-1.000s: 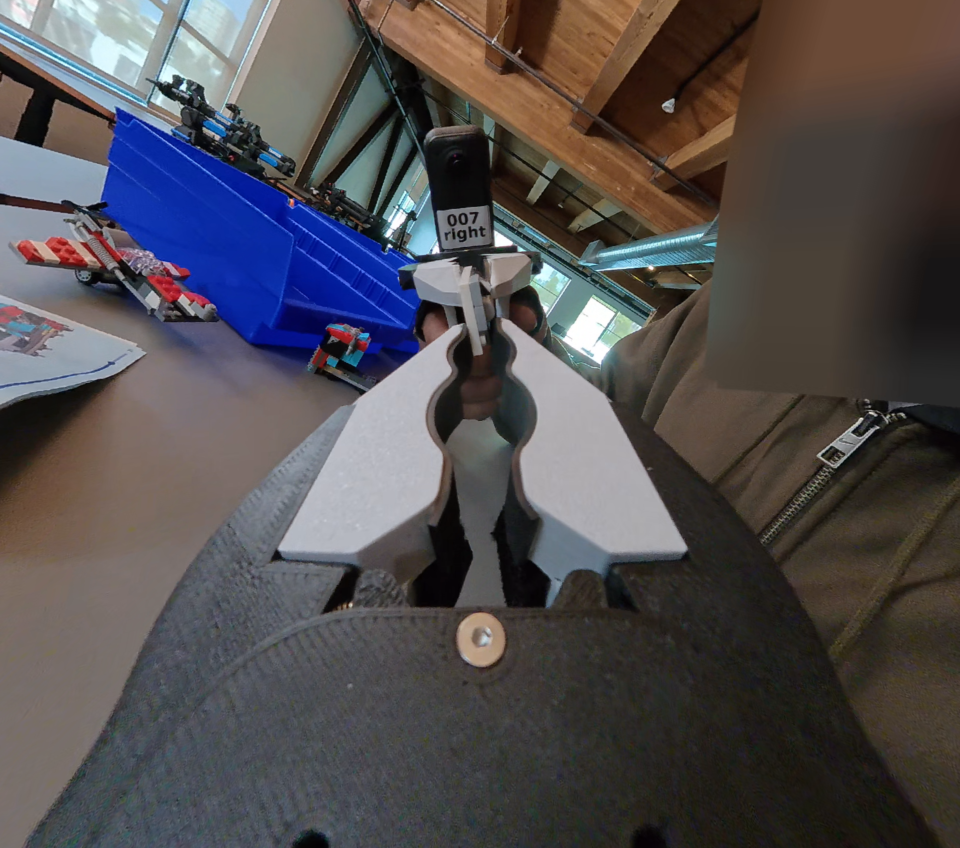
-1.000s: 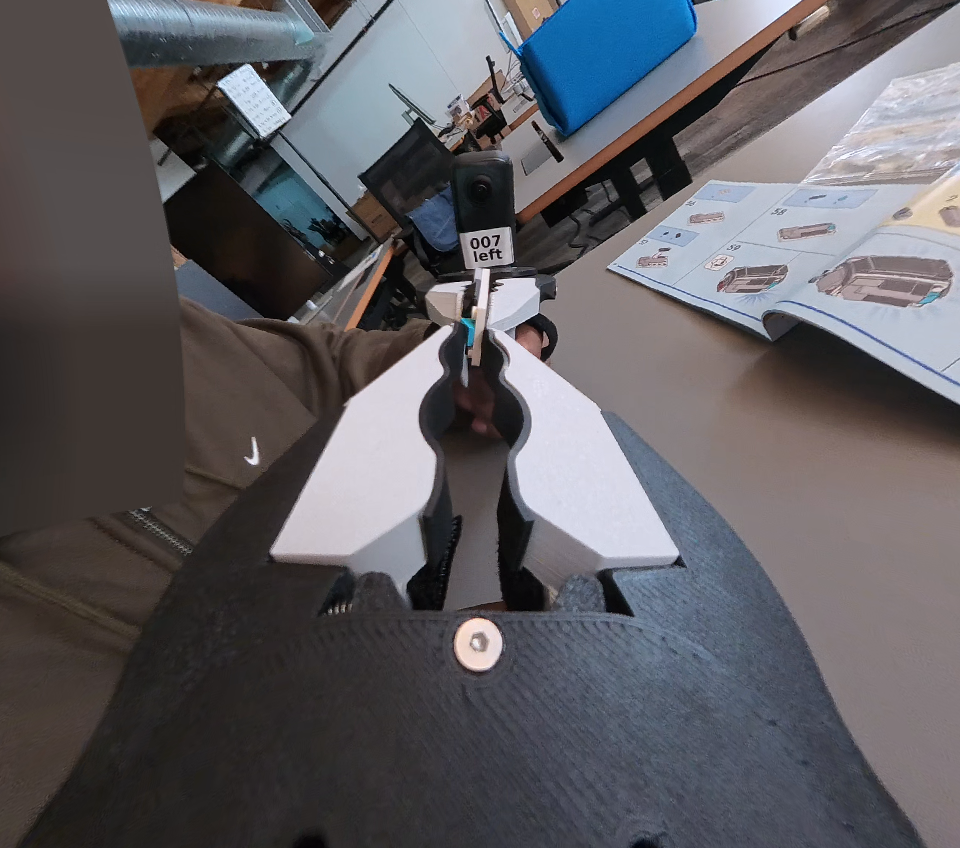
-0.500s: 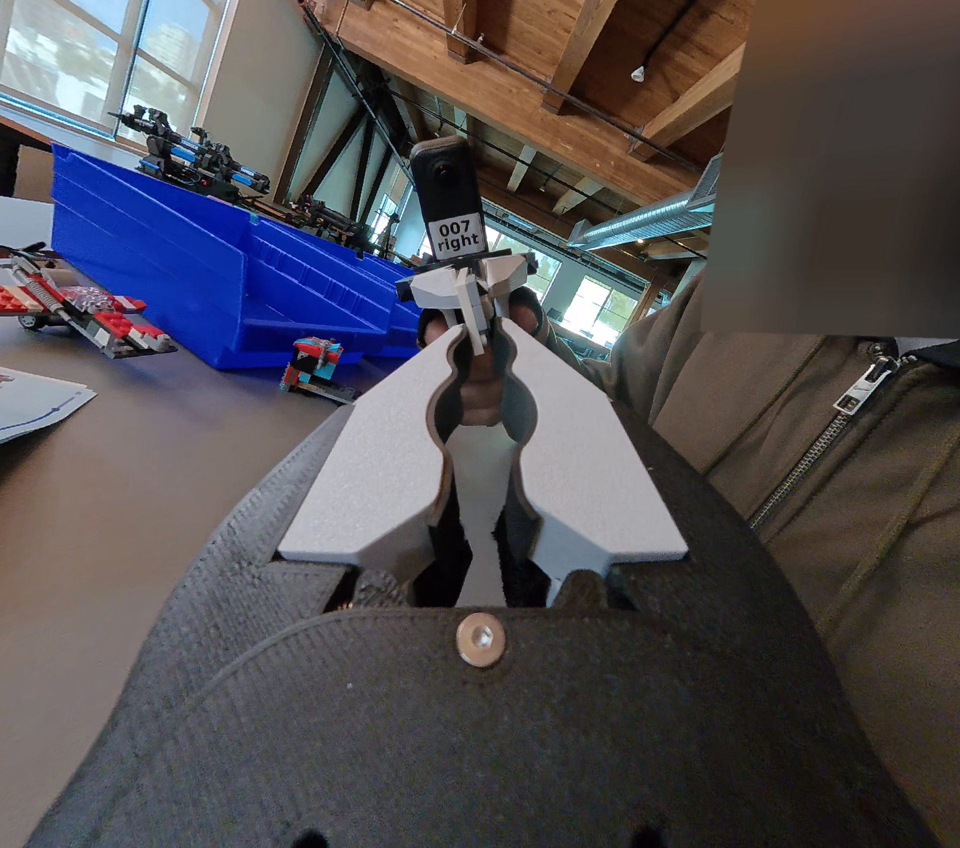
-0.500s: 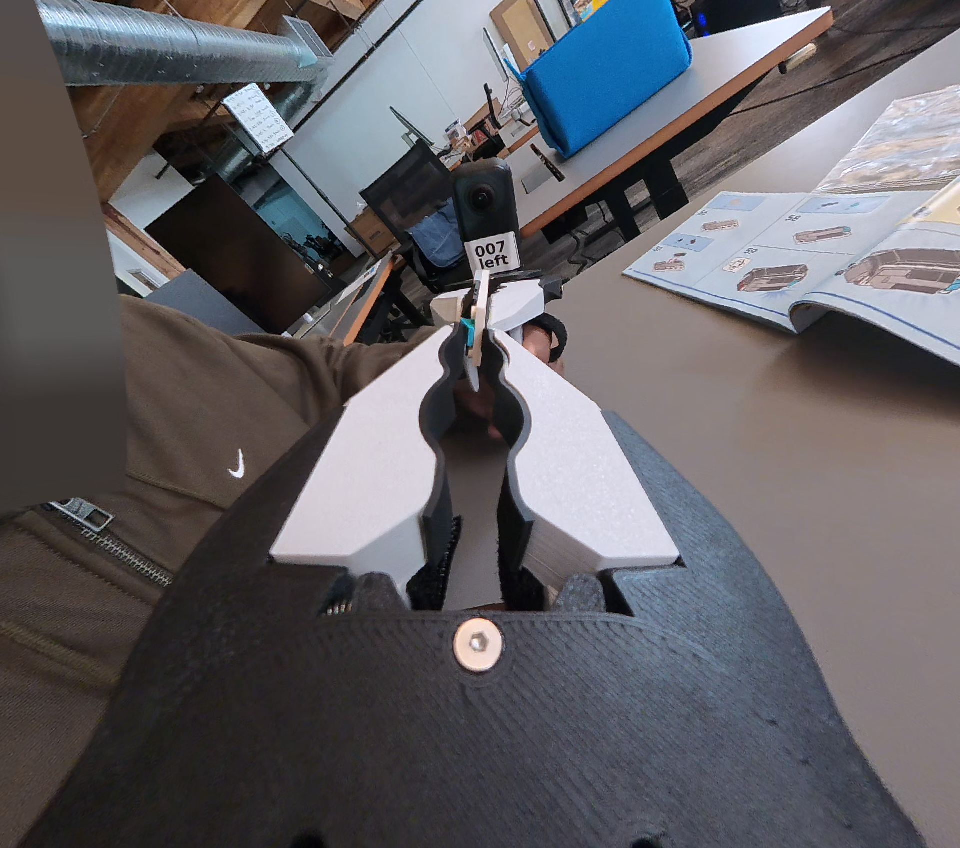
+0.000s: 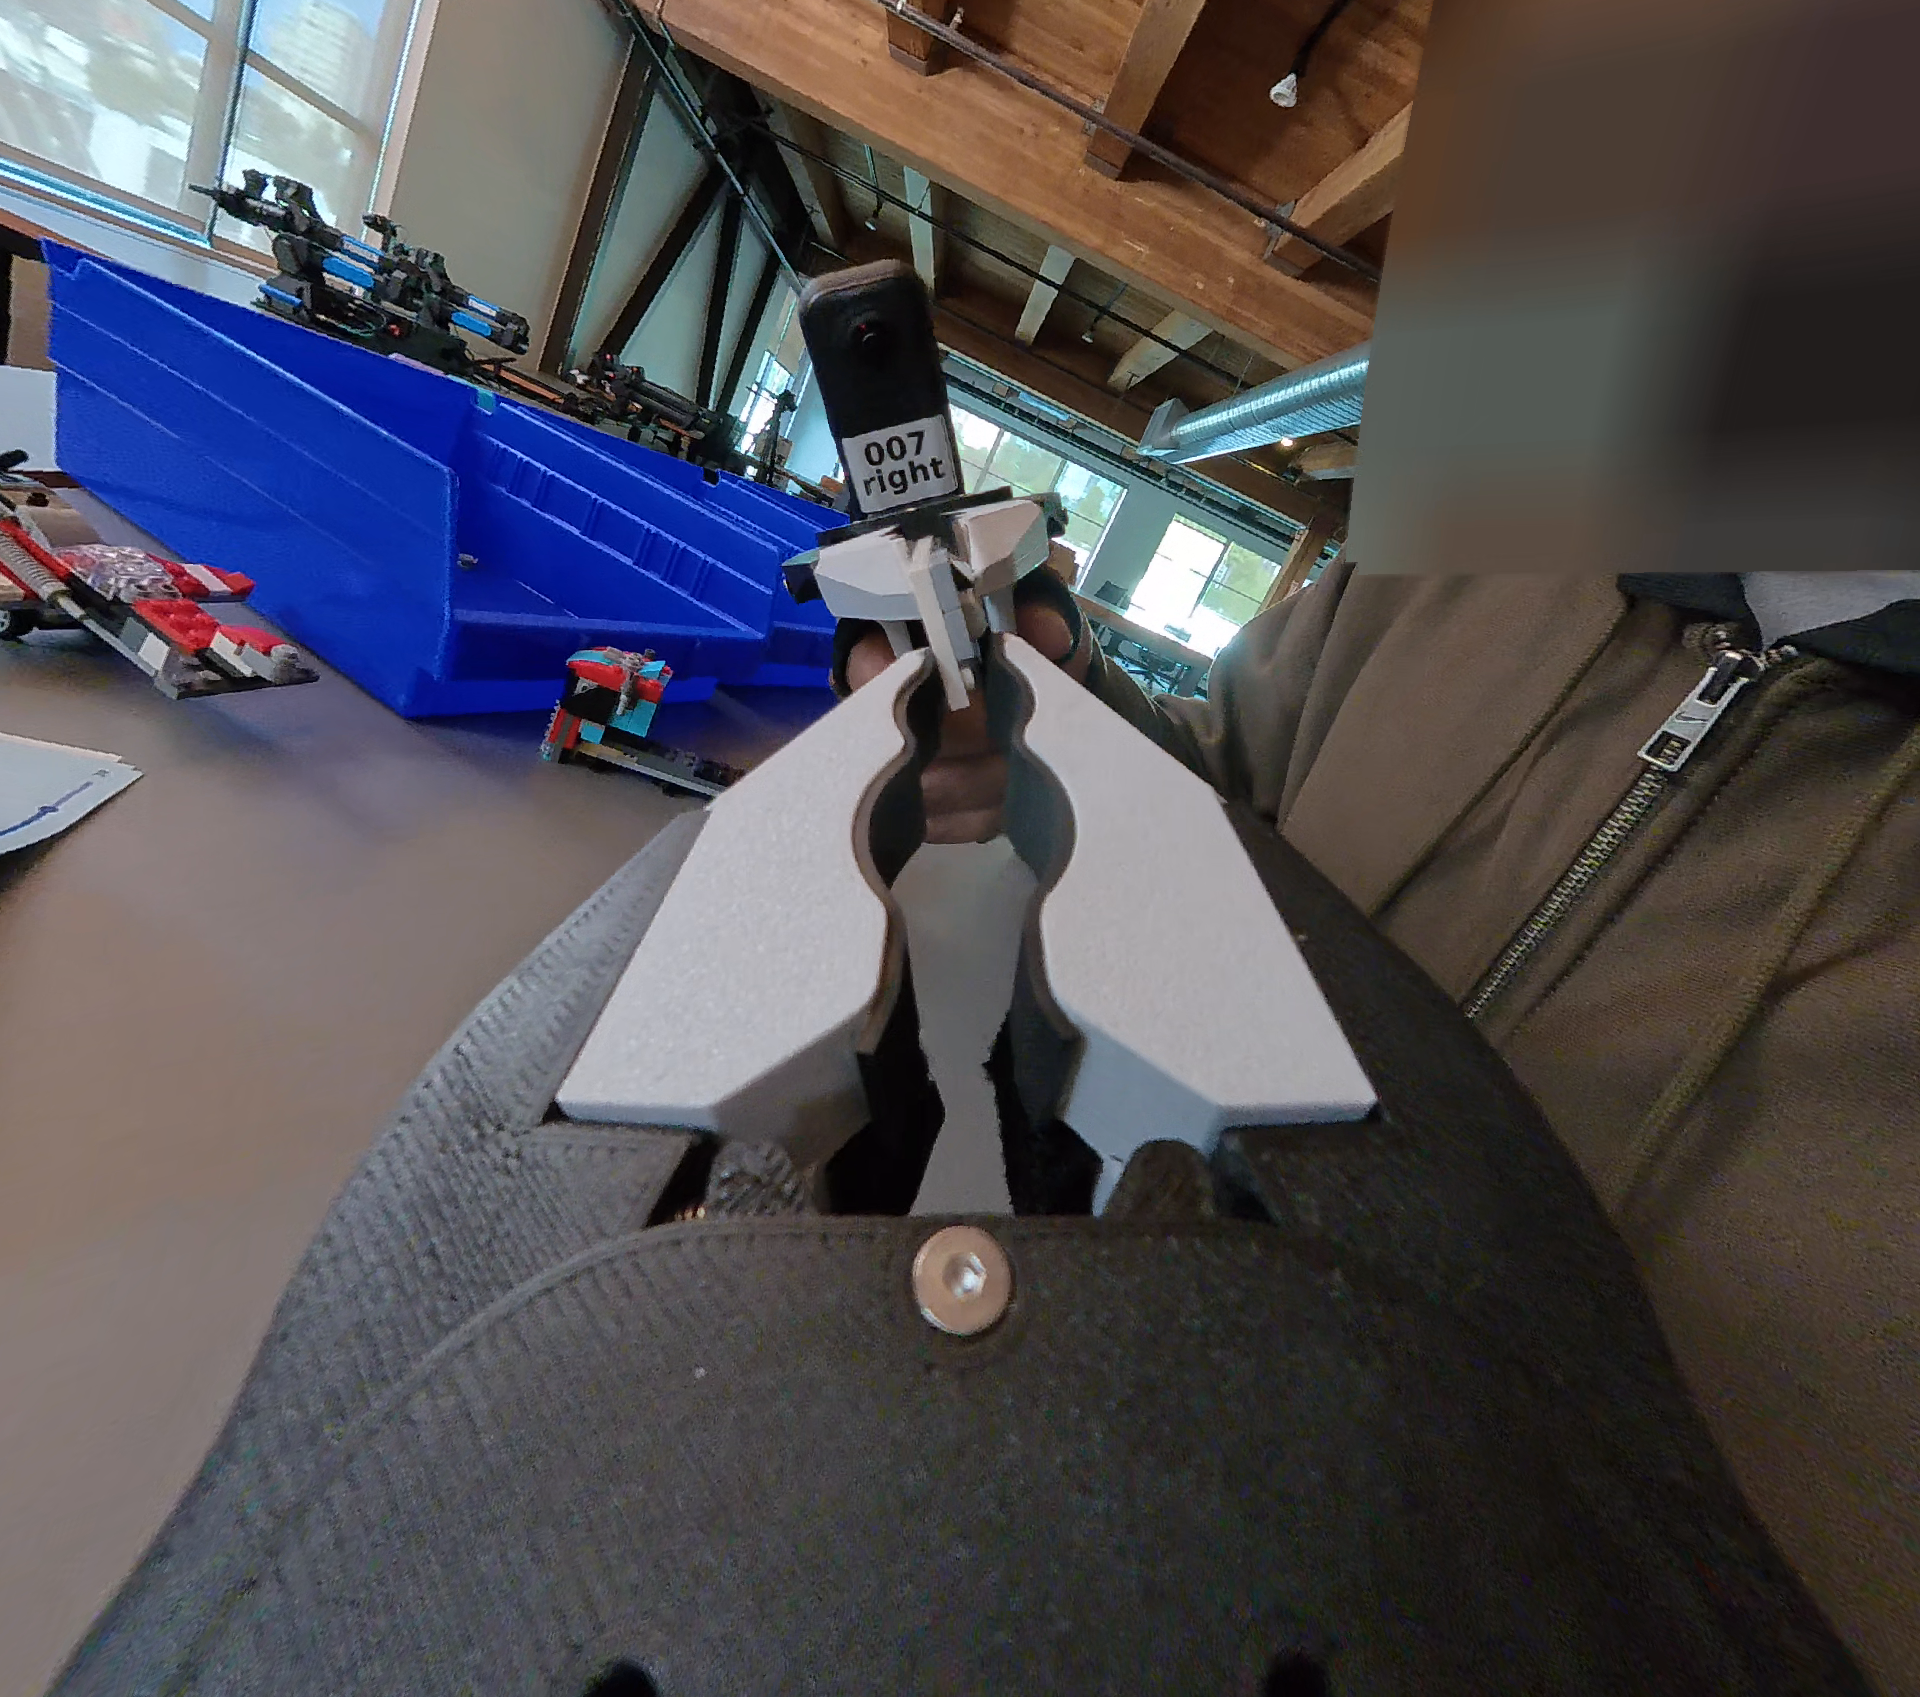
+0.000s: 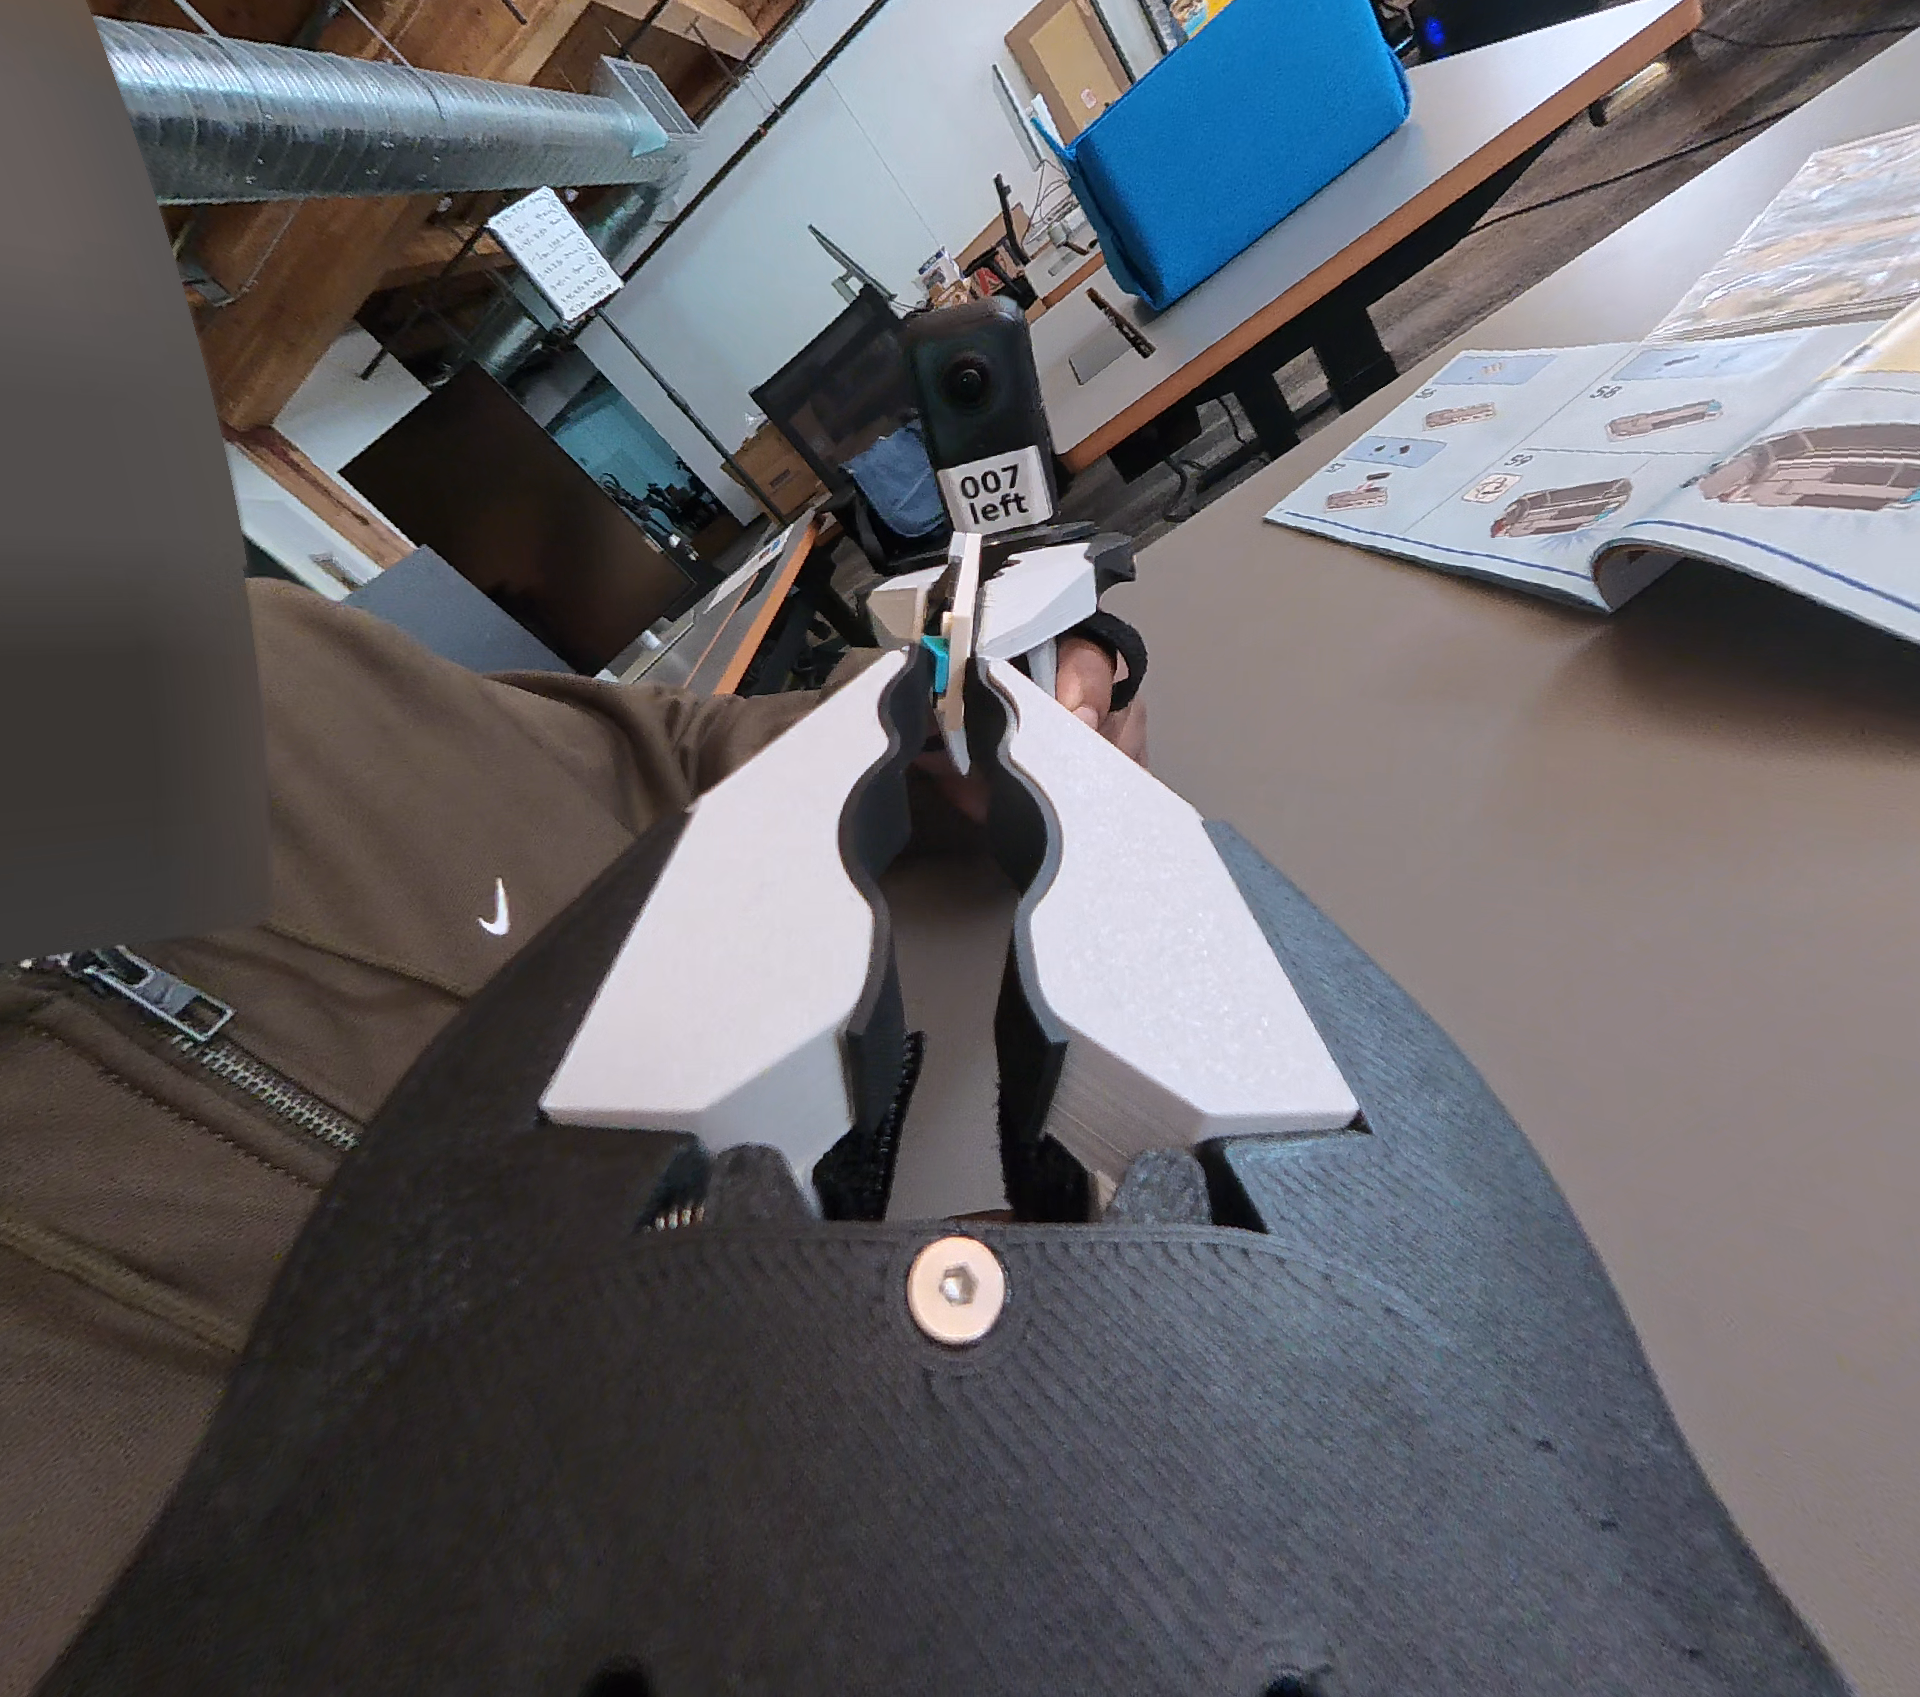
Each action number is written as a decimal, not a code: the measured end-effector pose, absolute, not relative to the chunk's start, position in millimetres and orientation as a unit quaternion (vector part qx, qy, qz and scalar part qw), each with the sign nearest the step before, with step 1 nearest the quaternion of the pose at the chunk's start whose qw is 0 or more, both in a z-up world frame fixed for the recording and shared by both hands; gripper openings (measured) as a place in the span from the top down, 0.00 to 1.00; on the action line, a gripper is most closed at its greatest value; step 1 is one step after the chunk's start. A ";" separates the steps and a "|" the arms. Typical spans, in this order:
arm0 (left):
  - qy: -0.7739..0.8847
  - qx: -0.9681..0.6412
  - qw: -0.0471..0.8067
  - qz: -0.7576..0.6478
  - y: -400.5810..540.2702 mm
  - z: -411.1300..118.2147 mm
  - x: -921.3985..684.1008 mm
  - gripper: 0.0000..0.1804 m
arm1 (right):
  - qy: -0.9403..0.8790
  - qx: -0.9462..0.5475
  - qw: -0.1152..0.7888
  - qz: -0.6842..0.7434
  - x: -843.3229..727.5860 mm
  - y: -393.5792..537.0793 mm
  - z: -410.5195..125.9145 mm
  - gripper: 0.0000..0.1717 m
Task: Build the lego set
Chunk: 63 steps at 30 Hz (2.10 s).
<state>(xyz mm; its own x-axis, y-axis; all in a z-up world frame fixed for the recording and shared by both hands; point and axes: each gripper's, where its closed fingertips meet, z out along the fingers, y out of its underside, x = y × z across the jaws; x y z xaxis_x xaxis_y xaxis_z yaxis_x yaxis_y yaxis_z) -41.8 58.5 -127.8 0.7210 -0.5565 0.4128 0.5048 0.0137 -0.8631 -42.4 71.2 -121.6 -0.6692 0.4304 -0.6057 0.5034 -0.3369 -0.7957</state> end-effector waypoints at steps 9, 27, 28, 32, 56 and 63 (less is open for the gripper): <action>0.003 -0.599 0.704 -0.383 77.1 -133.9 -47.3 0.96 | 0.594 0.415 -0.048 -0.688 -44.4 92.8 -126.9 0.79; -0.021 -0.610 0.722 -0.327 91.0 -136.2 -52.2 0.96 | 0.600 0.415 -0.233 -0.643 -22.0 152.4 -105.6 0.61; -0.023 -0.612 0.722 -0.323 92.2 -136.7 -50.4 0.96 | 0.602 0.418 -0.248 -0.634 -19.1 158.6 -104.7 0.61; -0.040 -0.626 0.709 -0.323 100.4 -142.2 -38.2 0.96 | 0.598 0.446 -0.309 -0.589 -1.0 198.6 -107.7 0.71; -0.058 -0.746 0.594 -0.296 122.3 -186.9 46.2 0.96 | 0.692 0.465 -0.273 -0.480 57.2 217.5 -205.0 0.78; -0.060 -0.761 0.576 -0.293 125.2 -193.8 50.4 0.96 | 0.732 0.444 -0.262 -0.446 45.3 208.0 -217.7 0.78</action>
<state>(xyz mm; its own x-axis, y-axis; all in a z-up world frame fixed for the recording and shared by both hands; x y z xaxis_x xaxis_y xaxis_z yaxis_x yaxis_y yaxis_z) 50.4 125.2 -193.8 0.8210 -0.2460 0.5152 0.4291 -0.3295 -0.8410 45.3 208.0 -217.7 -0.4694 0.8829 -0.0124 0.4156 0.2085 -0.8853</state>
